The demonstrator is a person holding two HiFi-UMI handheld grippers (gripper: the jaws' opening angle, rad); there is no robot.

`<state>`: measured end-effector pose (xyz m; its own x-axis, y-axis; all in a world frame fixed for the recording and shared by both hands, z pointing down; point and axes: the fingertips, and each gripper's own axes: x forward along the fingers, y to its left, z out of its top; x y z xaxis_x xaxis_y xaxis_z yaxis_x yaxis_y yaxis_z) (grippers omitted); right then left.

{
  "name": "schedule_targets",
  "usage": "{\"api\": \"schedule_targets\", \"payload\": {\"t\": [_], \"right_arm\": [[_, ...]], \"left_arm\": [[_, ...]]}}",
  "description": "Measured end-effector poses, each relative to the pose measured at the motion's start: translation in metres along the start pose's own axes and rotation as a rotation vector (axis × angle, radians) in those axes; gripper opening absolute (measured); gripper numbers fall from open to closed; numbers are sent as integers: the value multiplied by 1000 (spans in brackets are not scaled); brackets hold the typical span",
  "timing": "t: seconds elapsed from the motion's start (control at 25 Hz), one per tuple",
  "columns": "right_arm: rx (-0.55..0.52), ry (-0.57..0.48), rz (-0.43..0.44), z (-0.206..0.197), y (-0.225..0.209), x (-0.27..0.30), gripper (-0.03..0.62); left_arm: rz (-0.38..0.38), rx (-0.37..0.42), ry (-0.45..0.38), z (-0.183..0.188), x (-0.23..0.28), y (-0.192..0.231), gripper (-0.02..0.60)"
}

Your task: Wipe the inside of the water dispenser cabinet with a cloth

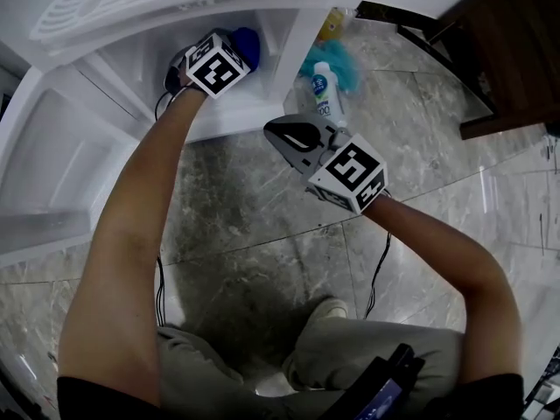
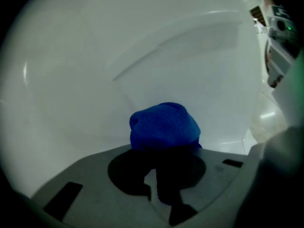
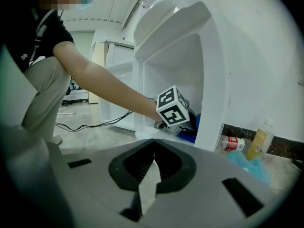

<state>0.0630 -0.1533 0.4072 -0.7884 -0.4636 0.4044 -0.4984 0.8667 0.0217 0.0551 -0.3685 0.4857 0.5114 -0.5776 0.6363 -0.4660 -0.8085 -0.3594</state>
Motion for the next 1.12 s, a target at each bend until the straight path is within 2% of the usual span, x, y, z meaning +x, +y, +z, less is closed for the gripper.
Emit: {"api": "schedule_targets", "payload": {"t": [0.12,0.24,0.32,0.4,0.64,0.72,0.8,0.88,1.04,1.12], "right_arm": [[-1,4,7,-1,3,-1,-2],[-7,13,11,-1,4,-3,-2],[-12,11,18,1,5,-1,-2],[-20,7,26,6,9,1,-2],[-59,9,86,18,29,18,-2],[-72,10,106,22,38,22,-2],[-80,10,125,27,46,25,-2],[-90,11,143,31,54,29,-2],[-115,8,179,40,71,35,-2],[-126,7,196,44,77,38,-2]], "left_arm": [[30,-55,30,-3,4,6,80],[59,-9,27,1,-5,7,80],[87,23,-2,12,-15,11,79],[106,5,-57,27,-28,15,78],[154,-120,-212,60,-75,35,78],[182,-175,-303,77,-99,43,78],[207,-274,-417,100,-125,53,78],[224,-341,-519,123,-149,58,78],[262,-412,-655,149,-175,53,78],[298,-401,-694,150,-180,50,78]]}}
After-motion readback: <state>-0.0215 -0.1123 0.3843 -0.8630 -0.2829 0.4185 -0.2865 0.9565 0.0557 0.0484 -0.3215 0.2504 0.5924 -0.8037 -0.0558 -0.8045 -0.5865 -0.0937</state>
